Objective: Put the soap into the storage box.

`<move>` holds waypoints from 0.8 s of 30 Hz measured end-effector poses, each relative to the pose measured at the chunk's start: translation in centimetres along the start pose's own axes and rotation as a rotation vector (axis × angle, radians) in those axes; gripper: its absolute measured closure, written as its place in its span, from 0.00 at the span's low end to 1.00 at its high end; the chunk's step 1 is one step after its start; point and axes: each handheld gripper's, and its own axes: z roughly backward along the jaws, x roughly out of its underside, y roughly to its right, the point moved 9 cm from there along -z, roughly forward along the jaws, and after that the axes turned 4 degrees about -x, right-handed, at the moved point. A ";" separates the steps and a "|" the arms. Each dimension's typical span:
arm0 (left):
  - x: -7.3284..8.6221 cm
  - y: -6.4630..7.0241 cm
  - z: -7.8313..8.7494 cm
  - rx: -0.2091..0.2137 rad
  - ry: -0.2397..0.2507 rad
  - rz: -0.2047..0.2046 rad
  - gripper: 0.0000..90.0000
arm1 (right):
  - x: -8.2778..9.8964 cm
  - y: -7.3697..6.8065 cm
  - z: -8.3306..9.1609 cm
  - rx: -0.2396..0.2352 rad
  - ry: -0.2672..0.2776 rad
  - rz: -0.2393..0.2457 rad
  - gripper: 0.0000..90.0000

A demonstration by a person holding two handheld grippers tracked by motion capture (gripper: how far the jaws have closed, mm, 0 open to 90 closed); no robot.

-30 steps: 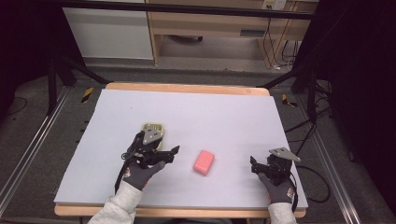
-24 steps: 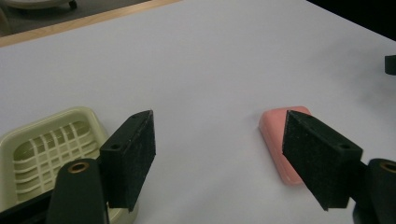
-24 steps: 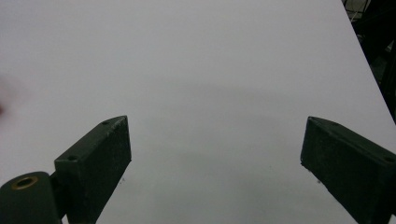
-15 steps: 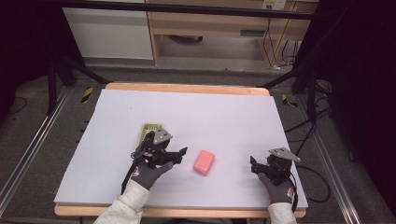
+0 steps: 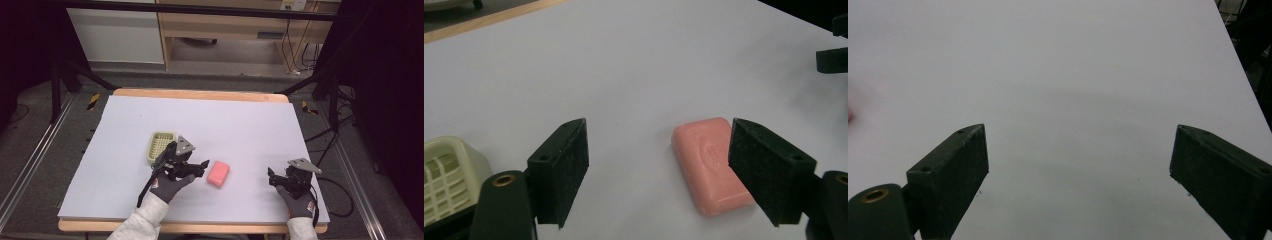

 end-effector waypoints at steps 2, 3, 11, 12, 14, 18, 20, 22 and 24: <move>0.1 0.4 -0.4 0.006 -0.008 -0.006 0.26 | 0.0 0.0 0.0 0.000 -0.001 -0.001 0.10; 0.2 0.6 -0.6 0.008 -0.013 -0.010 0.26 | 0.0 0.0 0.0 -0.001 -0.003 -0.002 0.10; 0.4 1.6 -1.4 0.016 -0.024 -0.016 0.25 | 0.1 0.0 -0.1 -0.002 -0.006 0.001 0.10; 0.4 1.6 -1.4 0.016 -0.024 -0.016 0.25 | 0.1 0.0 -0.1 -0.002 -0.006 0.001 0.10; 0.4 1.8 -1.7 0.018 -0.026 -0.014 0.25 | 0.1 -0.1 -0.1 -0.004 -0.009 0.005 0.10; 0.5 2.1 -2.0 0.019 -0.029 -0.017 0.25 | 0.1 -0.1 -0.1 -0.003 -0.010 0.002 0.10; 0.6 2.3 -2.2 0.013 -0.033 -0.021 0.25 | 0.1 -0.1 -0.1 -0.004 -0.010 0.001 0.10; 0.6 2.4 -2.4 0.014 -0.035 -0.017 0.24 | 0.1 -0.1 -0.1 -0.005 -0.010 0.000 0.10; 0.6 2.5 -2.5 0.014 -0.034 -0.015 0.24 | 0.1 -0.1 -0.1 -0.005 -0.011 0.000 0.10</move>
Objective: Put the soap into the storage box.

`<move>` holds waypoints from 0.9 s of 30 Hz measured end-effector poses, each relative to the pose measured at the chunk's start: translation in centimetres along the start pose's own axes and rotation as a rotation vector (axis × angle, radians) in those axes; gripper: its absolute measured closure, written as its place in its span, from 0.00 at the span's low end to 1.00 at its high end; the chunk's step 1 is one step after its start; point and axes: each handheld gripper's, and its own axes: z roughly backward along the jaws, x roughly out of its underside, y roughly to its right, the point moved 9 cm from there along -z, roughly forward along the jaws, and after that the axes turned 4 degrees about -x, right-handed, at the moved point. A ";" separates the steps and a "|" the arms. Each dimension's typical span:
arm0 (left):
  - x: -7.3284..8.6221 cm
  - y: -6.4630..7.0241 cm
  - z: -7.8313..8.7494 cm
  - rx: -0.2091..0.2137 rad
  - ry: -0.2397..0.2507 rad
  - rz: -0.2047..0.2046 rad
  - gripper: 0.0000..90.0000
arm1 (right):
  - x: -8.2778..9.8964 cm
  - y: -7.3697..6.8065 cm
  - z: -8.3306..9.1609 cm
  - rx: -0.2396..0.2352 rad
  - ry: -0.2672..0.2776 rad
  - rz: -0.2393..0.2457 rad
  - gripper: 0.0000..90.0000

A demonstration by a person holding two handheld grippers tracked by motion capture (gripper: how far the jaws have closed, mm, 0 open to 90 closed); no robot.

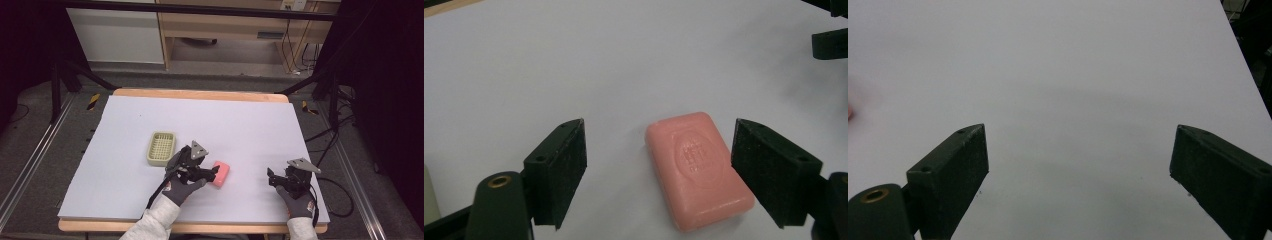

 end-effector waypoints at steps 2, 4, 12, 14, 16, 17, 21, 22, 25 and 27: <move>0.1 0.2 -0.2 0.003 -0.003 0.002 0.24 | 0.0 0.0 0.0 -0.001 0.000 0.001 0.10; 0.1 0.3 -0.3 0.004 -0.003 0.003 0.24 | 0.0 0.0 0.0 -0.001 0.001 0.001 0.10; 0.4 1.0 -0.9 0.009 -0.014 0.001 0.24 | 0.0 0.0 0.0 -0.001 -0.002 0.002 0.10; 0.6 1.3 -1.2 0.013 -0.019 0.005 0.24 | 0.0 0.0 0.0 -0.001 -0.001 0.001 0.10; 0.6 1.4 -1.3 0.014 -0.020 0.003 0.24 | 0.0 0.0 0.0 -0.001 0.000 0.001 0.10; 0.7 1.5 -1.5 0.015 -0.023 0.006 0.24 | 0.0 0.0 0.0 -0.002 0.000 0.001 0.10; 0.9 1.8 -1.9 0.014 -0.031 0.004 0.24 | 0.0 0.0 0.0 -0.002 -0.001 -0.001 0.10; 1.0 1.8 -2.0 0.012 -0.035 -0.002 0.24 | 0.0 0.0 0.0 -0.002 0.000 -0.001 0.10; 1.1 1.9 -2.3 0.008 -0.039 0.000 0.24 | 0.0 0.0 0.0 -0.002 0.000 -0.002 0.10; 1.1 2.0 -2.5 0.010 -0.041 0.001 0.24 | 0.0 0.0 -0.1 -0.003 -0.001 -0.002 0.10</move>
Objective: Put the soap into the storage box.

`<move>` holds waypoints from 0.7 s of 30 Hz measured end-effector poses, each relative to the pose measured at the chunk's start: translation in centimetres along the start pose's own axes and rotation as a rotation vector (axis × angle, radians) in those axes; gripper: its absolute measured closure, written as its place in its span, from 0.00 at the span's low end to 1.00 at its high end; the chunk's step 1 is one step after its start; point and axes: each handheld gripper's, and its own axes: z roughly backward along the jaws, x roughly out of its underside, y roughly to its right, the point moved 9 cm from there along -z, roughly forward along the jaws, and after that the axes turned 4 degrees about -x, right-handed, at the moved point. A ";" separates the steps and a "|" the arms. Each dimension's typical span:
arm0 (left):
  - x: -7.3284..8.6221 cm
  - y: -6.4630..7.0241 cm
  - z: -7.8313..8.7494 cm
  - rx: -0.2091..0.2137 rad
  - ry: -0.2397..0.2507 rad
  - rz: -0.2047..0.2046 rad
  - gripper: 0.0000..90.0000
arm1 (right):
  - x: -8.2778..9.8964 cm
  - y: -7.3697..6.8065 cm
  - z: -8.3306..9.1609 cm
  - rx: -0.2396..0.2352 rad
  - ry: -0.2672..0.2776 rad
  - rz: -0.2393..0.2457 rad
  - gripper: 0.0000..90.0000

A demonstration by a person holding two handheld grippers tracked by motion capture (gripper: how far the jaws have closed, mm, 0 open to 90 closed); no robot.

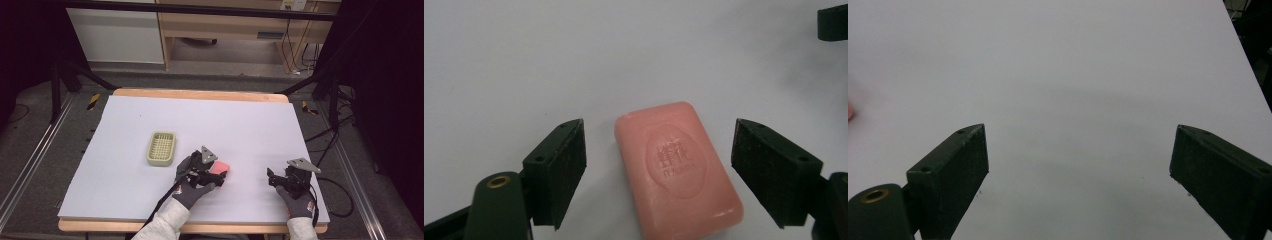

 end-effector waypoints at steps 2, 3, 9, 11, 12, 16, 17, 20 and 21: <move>0.1 0.1 -0.2 -0.001 -0.006 -0.004 0.24 | 0.0 0.0 0.0 -0.002 -0.002 -0.001 0.10; 0.1 0.1 -0.3 -0.003 -0.008 -0.004 0.24 | 0.0 0.0 0.0 -0.001 -0.001 0.000 0.10; 0.2 0.5 -0.9 -0.003 -0.018 -0.001 0.23 | 0.0 0.0 0.0 -0.002 -0.002 -0.002 0.10; 0.3 0.5 -1.1 -0.003 -0.022 -0.003 0.23 | 0.0 0.0 0.0 -0.004 -0.003 -0.002 0.10; 0.3 0.5 -1.2 -0.006 -0.024 -0.003 0.23 | 0.0 0.0 0.0 -0.004 -0.004 -0.002 0.10; 0.5 0.7 -1.7 -0.006 -0.037 -0.003 0.23 | 0.1 0.0 0.0 -0.005 -0.005 -0.002 0.10; 0.6 0.7 -1.8 -0.007 -0.042 -0.003 0.23 | 0.0 0.0 0.0 -0.005 -0.005 -0.002 0.10; 0.7 0.8 -2.1 -0.009 -0.049 -0.004 0.23 | 0.1 0.0 -0.1 -0.005 -0.006 -0.002 0.10; 0.8 0.9 -2.2 -0.009 -0.055 -0.005 0.23 | 0.1 0.0 -0.1 -0.005 -0.006 -0.002 0.10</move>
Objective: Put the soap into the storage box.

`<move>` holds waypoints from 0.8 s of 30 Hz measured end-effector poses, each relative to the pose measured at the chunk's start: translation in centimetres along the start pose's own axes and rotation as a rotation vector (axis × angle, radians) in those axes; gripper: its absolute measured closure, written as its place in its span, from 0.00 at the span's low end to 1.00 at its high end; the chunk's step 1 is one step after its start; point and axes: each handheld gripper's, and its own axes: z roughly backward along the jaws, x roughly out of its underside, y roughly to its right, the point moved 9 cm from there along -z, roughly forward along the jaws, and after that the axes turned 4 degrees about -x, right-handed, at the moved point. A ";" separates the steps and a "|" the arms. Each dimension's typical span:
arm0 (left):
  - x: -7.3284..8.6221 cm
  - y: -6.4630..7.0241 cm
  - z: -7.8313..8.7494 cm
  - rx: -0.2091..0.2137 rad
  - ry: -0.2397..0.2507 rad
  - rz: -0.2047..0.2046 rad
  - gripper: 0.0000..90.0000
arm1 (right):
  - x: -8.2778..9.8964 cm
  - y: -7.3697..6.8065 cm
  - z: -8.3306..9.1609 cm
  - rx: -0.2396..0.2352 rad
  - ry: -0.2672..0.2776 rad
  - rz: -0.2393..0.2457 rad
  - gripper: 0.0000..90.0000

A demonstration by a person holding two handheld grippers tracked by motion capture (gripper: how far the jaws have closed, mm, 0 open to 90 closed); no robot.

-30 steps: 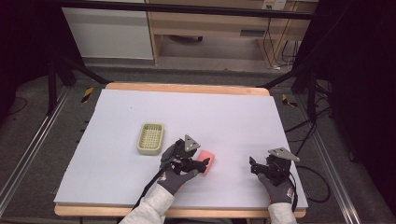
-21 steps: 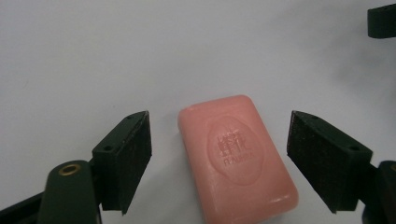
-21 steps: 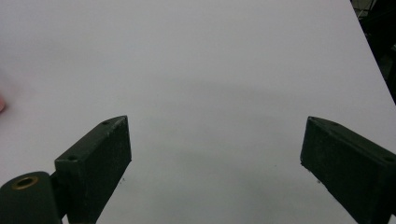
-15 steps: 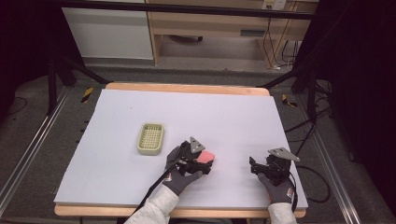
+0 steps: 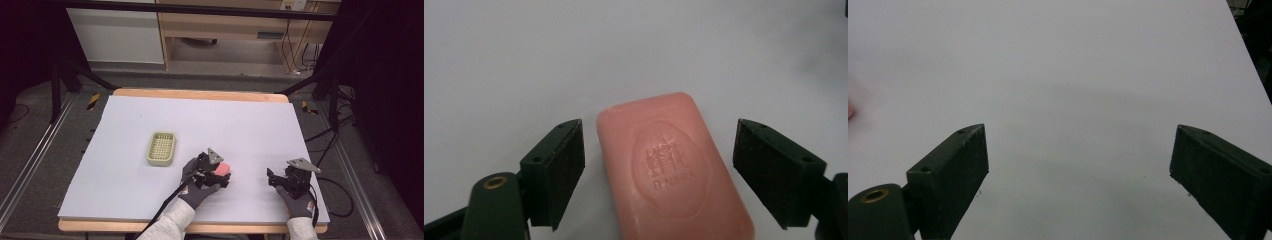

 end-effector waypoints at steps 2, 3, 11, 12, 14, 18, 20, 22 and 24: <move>0.1 0.0 -0.1 -0.002 -0.006 -0.003 0.23 | 0.0 0.0 0.0 0.000 -0.001 -0.001 0.10; 0.1 0.1 -0.3 -0.004 -0.011 -0.003 0.23 | 0.0 0.0 0.0 -0.001 -0.001 0.000 0.10; 0.7 0.2 -0.8 -0.010 -0.045 -0.010 0.27 | 0.1 0.0 -0.1 -0.002 -0.005 -0.001 0.10; 0.7 0.2 -0.8 -0.006 -0.047 -0.009 0.28 | 0.1 0.0 -0.1 -0.002 -0.006 -0.002 0.10; 0.8 0.3 -0.7 -0.006 -0.044 -0.007 0.29 | 0.1 0.0 -0.1 -0.001 -0.007 -0.002 0.10; 0.8 0.3 -0.6 -0.011 -0.043 -0.002 0.32 | 0.1 0.0 -0.1 0.000 -0.010 -0.001 0.10; 0.8 0.2 -0.4 -0.013 -0.046 -0.008 0.35 | 0.1 -0.1 -0.1 0.000 -0.011 -0.002 0.10; 0.9 0.2 -0.3 -0.015 -0.042 -0.009 0.38 | 0.1 0.0 -0.1 0.000 -0.010 -0.001 0.10; 0.9 0.1 -0.2 -0.011 -0.044 -0.008 0.41 | 0.1 0.0 -0.1 0.001 -0.010 -0.002 0.10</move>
